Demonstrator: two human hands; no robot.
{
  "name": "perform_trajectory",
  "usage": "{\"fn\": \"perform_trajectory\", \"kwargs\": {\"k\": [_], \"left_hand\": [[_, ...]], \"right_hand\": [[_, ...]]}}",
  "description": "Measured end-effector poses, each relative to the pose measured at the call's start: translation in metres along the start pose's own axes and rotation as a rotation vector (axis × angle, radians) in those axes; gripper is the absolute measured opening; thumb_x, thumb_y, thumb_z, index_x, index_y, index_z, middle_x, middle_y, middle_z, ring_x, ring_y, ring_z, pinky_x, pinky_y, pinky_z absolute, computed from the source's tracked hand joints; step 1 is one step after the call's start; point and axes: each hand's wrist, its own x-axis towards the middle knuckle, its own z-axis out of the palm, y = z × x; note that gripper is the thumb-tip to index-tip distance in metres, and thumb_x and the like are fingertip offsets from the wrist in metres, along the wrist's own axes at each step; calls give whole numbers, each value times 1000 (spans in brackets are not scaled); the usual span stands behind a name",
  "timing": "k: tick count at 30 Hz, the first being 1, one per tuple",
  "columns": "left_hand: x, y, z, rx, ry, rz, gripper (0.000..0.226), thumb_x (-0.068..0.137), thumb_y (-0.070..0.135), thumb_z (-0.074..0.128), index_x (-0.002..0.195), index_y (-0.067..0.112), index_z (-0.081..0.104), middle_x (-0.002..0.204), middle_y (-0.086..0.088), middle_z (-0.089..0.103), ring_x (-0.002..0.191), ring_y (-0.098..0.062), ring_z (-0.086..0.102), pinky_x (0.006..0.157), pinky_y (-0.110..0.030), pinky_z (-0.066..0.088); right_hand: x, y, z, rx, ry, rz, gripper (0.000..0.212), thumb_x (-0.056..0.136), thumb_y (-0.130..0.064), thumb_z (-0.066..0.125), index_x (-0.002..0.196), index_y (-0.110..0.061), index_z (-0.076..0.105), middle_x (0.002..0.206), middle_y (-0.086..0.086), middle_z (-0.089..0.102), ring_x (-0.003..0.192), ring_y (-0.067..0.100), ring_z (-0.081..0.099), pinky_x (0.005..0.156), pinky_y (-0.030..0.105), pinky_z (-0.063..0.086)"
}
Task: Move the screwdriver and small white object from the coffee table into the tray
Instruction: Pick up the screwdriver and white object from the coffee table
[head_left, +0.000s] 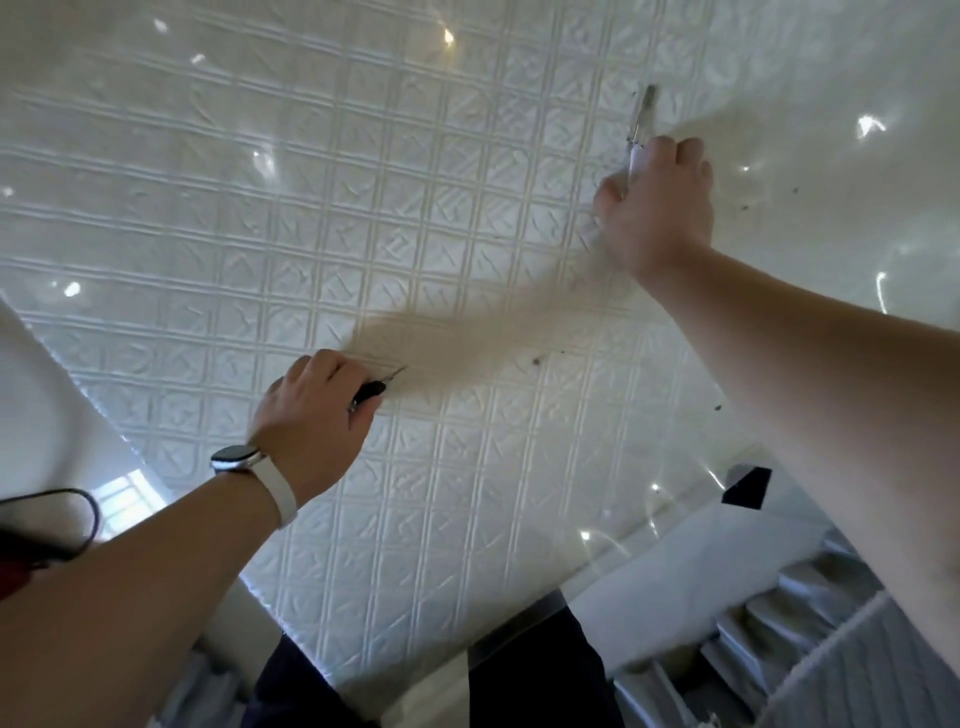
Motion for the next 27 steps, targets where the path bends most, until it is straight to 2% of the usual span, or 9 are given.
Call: {"fn": "perform_trajectory", "kwargs": {"k": [4,7,11,13,16,18,21,25,27], "left_hand": [[4,10,-2,-84,-3,-27,13,87,23,60,89,10,60,88,-7,60,84,-32,57,66,-41,48],[8,24,-5,-200,-35,-152,14,90,26,56,95,12,56,87,-4,60,82,-30,57,65,-37,45],[5,39,-9,-378,-111,-313,11,91,33,52,92,22,49,79,-3,62,68,-29,61,61,-41,51],[5,49,-12,-521,-139,-400,10,92,33,51,88,26,46,76,-2,61,56,-16,64,52,-34,52],[7,59,-14,-622,-114,-485,9,95,26,51,92,18,48,72,-1,57,46,6,58,42,-19,41],[8,61,-16,-641,-81,-479,10,94,27,53,91,18,49,71,-1,58,45,2,58,40,-18,41],[9,60,-23,-674,-23,-477,11,91,29,56,84,25,49,69,-1,63,49,-18,63,43,-25,46],[7,60,-48,-708,10,-427,12,90,30,56,82,28,48,68,-1,63,55,-24,62,49,-28,47],[2,60,-65,-712,12,-393,11,89,32,56,82,28,49,70,-4,65,57,-25,63,51,-29,48]], "right_hand": [[17,-1,4,144,33,114,44,91,-34,50,124,-6,53,128,16,50,118,33,48,90,38,42],[25,-3,3,187,34,154,39,90,-32,52,120,-9,57,127,12,51,117,30,49,86,35,43],[28,-5,2,221,-14,137,36,85,-31,55,112,-9,64,116,13,62,109,32,57,79,32,44],[24,-3,0,216,-45,111,31,85,-29,55,107,-9,65,108,12,67,102,31,62,72,28,40],[11,-6,-6,259,-95,74,25,88,-24,56,106,-11,66,101,6,69,95,26,62,69,24,36],[-3,-8,-11,306,-115,17,19,87,-22,57,100,-13,67,87,1,63,82,20,58,66,23,34],[-31,-11,-18,411,-86,-70,11,83,-19,57,88,-12,64,78,0,60,71,18,52,60,26,32],[-69,-32,-47,552,-40,-123,3,81,-16,60,80,-14,59,79,-1,57,71,14,49,56,16,30],[-89,-46,-69,626,-27,-114,4,81,-14,62,82,-11,62,85,-1,61,77,13,52,65,11,37]]}}
